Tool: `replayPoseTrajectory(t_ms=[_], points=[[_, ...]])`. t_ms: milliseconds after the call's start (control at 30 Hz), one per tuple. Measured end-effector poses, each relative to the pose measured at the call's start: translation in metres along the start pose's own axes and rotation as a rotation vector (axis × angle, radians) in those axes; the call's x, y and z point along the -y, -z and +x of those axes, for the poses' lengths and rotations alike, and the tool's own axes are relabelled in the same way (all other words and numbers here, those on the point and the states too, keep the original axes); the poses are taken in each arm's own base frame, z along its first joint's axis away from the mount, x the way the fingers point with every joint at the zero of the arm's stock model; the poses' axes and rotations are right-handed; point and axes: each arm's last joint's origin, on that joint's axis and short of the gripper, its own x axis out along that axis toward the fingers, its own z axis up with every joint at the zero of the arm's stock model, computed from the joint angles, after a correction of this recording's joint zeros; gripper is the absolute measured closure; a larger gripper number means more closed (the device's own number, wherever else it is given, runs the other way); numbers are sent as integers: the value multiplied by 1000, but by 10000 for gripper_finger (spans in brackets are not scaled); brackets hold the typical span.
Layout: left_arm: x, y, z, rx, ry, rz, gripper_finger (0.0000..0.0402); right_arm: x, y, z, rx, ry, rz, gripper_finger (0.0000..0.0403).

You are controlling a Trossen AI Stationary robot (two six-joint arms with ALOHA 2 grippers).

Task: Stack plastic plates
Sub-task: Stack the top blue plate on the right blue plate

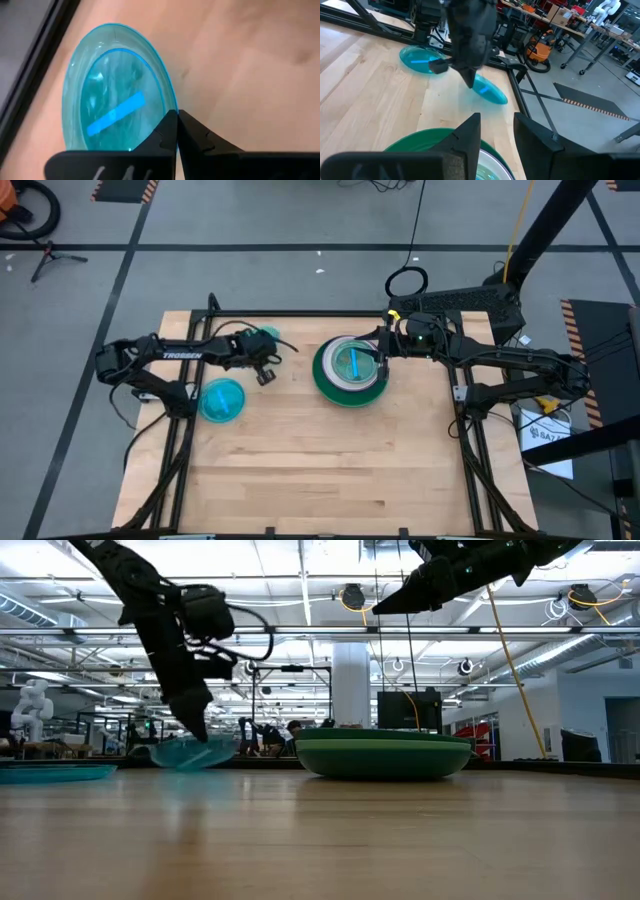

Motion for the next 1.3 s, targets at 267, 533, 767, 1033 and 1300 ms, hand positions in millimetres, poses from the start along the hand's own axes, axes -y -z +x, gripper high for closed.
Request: replayPoseTrajectory(t_ms=[267,533,767,1033,1300], points=[[40,-14,-15,156,71,211,396,0,0,0,0,0,-1,291],[70,-55,-62,367,119,410,396,0,0,0,1,0,-1,291],[81,-76,-83,558,176,487,396,0,0,0,1,0,-1,291],[94,-90,-61,642,192,527,396,0,0,0,4,2,-1,291],[104,-100,-37,699,174,516,396,0,0,0,1,1,-1,291]])
